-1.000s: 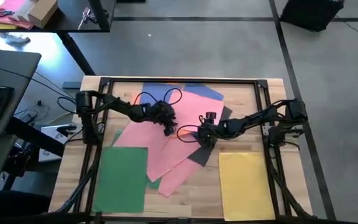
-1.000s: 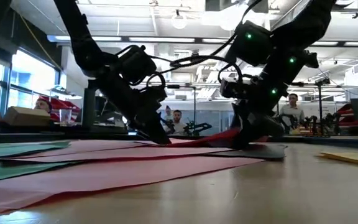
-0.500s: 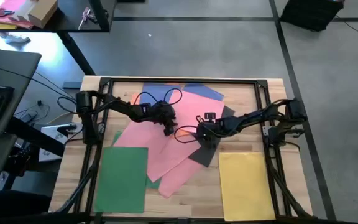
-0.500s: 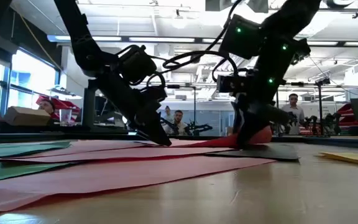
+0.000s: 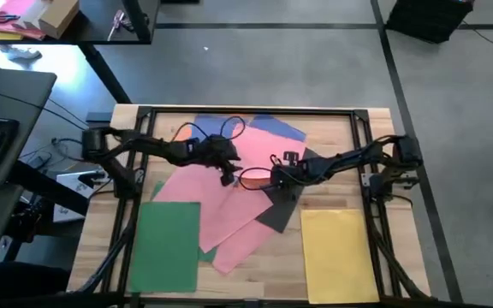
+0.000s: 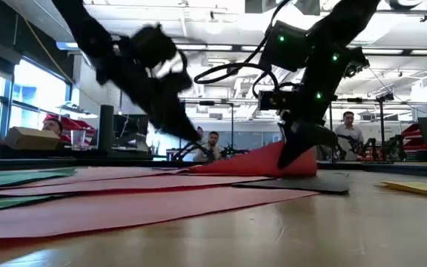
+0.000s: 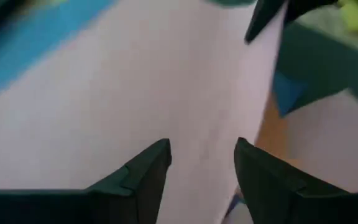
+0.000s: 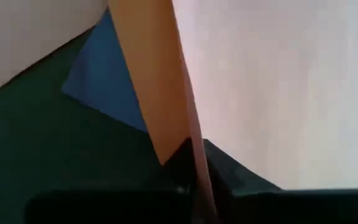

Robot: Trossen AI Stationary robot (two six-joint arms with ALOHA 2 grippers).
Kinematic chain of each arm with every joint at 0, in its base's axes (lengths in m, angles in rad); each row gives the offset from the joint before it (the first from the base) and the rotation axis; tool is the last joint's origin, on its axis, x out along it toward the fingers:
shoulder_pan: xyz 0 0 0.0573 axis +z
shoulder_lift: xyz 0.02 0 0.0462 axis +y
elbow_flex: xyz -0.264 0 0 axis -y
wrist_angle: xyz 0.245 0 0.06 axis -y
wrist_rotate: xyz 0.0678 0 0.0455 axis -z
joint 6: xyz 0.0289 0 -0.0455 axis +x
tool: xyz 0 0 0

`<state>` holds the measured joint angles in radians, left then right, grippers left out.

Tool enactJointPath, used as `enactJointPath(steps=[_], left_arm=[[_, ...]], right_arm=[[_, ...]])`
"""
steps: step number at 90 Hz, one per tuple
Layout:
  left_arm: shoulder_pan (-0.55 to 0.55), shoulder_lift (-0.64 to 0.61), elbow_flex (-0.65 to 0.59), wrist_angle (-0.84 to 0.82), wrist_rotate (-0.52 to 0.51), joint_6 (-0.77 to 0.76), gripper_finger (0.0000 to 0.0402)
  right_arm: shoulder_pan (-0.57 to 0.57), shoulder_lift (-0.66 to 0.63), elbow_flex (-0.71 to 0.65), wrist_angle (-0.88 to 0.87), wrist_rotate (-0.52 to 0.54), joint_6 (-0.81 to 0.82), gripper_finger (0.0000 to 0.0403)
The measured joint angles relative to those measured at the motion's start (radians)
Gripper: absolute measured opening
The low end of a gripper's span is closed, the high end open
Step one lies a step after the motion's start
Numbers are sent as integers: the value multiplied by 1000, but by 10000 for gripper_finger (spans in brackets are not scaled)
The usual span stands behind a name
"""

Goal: Organize paper
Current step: Move the pink paper to the top right of the table

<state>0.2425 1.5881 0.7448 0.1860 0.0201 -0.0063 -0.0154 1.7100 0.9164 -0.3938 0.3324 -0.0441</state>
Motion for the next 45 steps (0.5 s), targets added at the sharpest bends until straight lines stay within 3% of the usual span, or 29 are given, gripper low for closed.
enactJointPath(steps=[14,28,45], left_arm=[[-51,-98,1,21,-32,0,168],[-112,-70,1,92,-70,-8,168],[-146,78,1,272,-139,-39,168]], right_arm=[[11,-73,82,-217,121,6,0],[9,-166,145,-506,262,81,0],[-25,-239,149,-761,225,381,0]])
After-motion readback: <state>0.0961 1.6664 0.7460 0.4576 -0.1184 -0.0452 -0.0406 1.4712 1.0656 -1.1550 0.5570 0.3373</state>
